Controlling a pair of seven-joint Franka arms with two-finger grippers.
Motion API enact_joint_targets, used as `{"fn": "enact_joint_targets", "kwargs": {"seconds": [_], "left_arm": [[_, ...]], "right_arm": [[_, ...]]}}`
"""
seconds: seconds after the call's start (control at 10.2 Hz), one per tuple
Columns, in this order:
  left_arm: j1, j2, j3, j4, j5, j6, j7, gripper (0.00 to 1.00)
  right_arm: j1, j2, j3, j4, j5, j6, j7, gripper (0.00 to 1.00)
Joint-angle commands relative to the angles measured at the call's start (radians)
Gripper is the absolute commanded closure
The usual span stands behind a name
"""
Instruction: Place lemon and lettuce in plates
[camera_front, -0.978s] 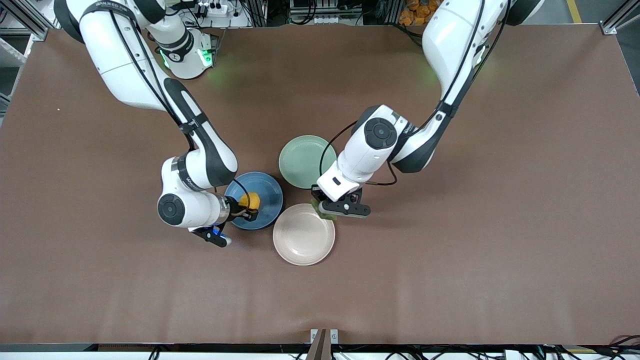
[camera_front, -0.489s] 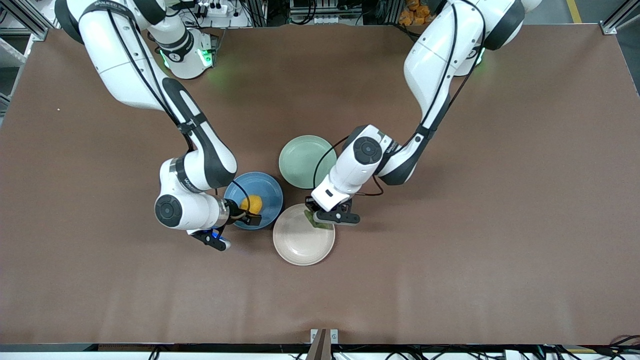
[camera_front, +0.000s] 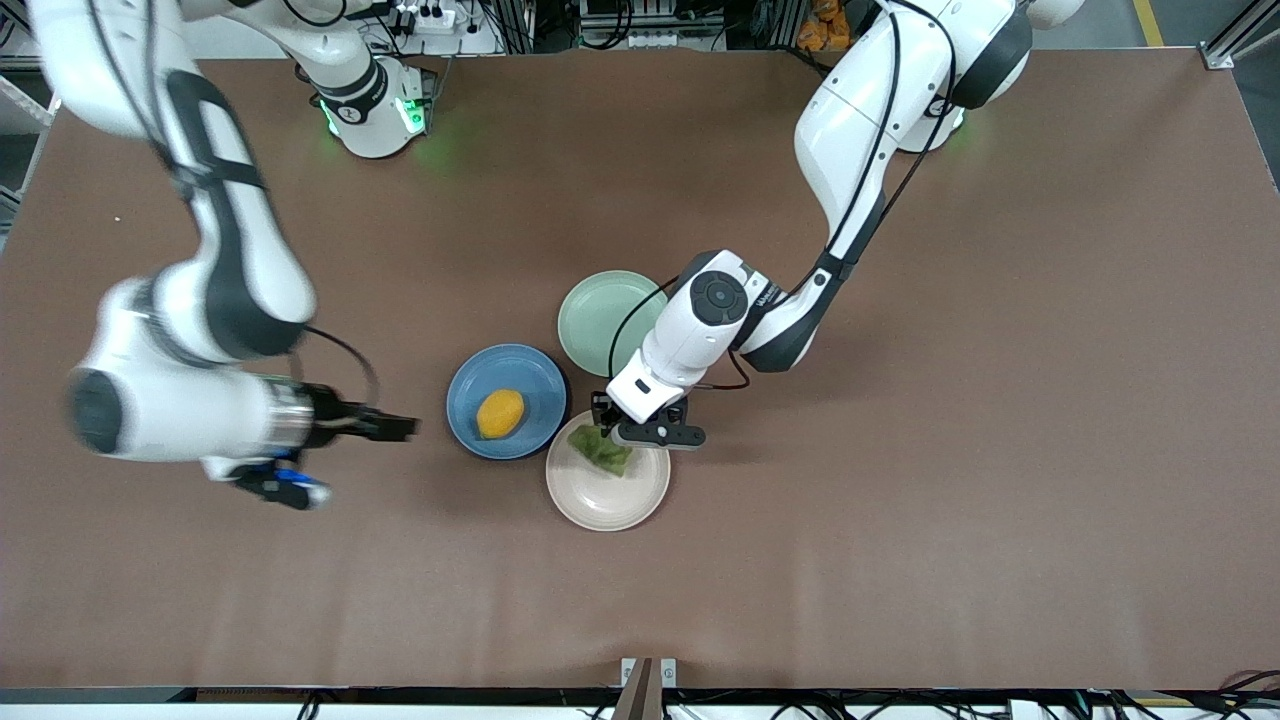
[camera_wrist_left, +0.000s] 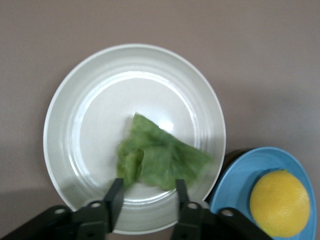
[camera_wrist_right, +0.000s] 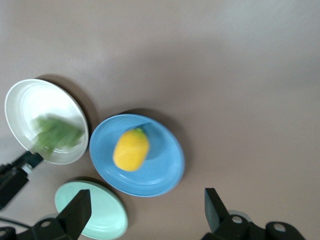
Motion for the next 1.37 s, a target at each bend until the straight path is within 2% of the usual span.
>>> {"fn": "enact_joint_targets", "kwargs": {"seconds": [0.0, 0.2, 0.39, 0.59, 0.78, 0.88, 1.08, 1.27], "left_arm": [[0.005, -0.075, 0.014, 0.004, -0.002, -0.086, -0.018, 0.0], [0.08, -0.222, 0.012, -0.004, 0.0, -0.323, -0.008, 0.0], [0.159, -0.389, 0.014, -0.013, 0.0, -0.6, 0.024, 0.0], [0.254, -0.521, 0.014, -0.013, 0.0, -0.866, 0.178, 0.0], [0.339, -0.635, 0.014, -0.021, 0.007, -1.066, 0.263, 0.0], [0.345, -0.707, 0.014, -0.04, 0.055, -1.127, 0.269, 0.0], [0.367, -0.79, 0.014, -0.054, 0.083, -1.226, 0.272, 0.0], [0.403, -0.871, 0.011, -0.111, 0.09, -1.24, 0.274, 0.0]], "right_arm": [[-0.057, -0.122, -0.082, -0.027, -0.002, -0.101, -0.282, 0.0], [-0.093, -0.226, -0.099, -0.035, -0.193, -0.118, -0.45, 0.0], [-0.116, -0.307, -0.096, -0.044, -0.21, -0.162, -0.441, 0.0], [-0.11, -0.404, -0.095, -0.117, -0.213, -0.173, -0.384, 0.0], [-0.113, -0.464, -0.066, -0.14, -0.222, -0.198, -0.378, 0.0], [-0.114, -0.467, -0.062, -0.147, -0.257, -0.204, -0.378, 0.0], [-0.114, -0.474, -0.066, -0.154, -0.266, -0.21, -0.378, 0.0], [-0.113, -0.467, -0.067, -0.151, -0.288, -0.236, -0.378, 0.0]]}}
